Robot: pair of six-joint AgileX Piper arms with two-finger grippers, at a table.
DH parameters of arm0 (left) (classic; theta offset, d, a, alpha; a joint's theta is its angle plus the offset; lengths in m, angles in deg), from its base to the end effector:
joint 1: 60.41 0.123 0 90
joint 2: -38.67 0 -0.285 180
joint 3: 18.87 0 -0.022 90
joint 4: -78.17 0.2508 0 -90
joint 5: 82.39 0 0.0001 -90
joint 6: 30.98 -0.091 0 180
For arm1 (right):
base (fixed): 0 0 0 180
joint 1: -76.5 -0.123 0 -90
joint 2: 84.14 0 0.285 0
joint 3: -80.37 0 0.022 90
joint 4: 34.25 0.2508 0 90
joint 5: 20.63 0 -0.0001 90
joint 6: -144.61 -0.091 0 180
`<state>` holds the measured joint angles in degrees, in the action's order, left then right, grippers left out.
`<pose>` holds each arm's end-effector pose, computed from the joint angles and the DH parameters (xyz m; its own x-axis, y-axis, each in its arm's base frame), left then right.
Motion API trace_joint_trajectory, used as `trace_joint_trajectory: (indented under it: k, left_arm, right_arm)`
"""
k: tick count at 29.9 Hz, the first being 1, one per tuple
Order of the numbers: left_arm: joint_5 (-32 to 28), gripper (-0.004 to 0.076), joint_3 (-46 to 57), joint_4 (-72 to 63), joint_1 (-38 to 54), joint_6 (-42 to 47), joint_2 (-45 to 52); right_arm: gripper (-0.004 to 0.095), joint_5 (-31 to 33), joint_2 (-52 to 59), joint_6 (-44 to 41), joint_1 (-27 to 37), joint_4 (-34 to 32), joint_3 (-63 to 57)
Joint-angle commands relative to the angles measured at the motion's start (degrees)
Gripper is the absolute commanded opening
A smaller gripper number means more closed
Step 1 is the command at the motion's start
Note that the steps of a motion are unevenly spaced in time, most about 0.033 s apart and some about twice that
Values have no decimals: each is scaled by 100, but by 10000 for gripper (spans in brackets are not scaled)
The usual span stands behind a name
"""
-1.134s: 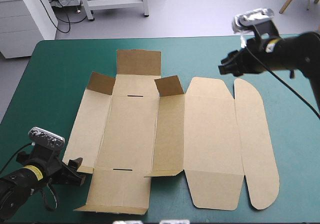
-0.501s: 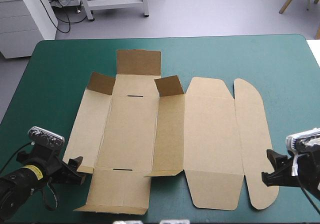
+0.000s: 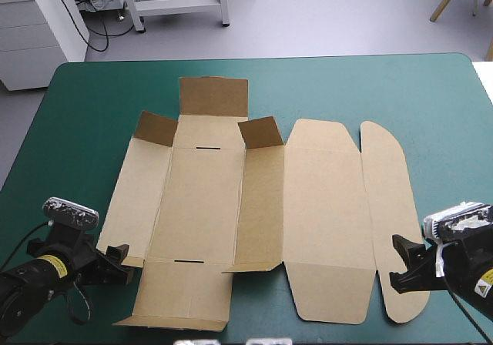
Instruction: Fold the box
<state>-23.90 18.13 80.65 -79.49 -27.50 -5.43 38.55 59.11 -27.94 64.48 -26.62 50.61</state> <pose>0.0943 -0.0291 0.3126 -0.7304 0.2124 -0.6492 0.2764 0.9610 0.0034 0.0628 0.0240 0.3611 -0.5481 -0.1791 -0.8170 -0.3320 0.9431 0.0160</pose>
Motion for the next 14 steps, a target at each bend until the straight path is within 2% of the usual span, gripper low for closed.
trace_joint_trajectory:
  k: [1, 10, 14]
  left_arm:
    - [-59, 465, -479, 274, -8, 259, -307]
    - [392, 464, -2475, 749, -8, 144, -1916]
    - [633, 464, -2966, 895, 1, 36, -2609]
  right_arm:
    - [481, -400, -66, 59, 11, 68, 142]
    - [481, -428, -66, 59, 11, 58, 142]
    - [481, -521, -81, 59, 11, 49, 142]
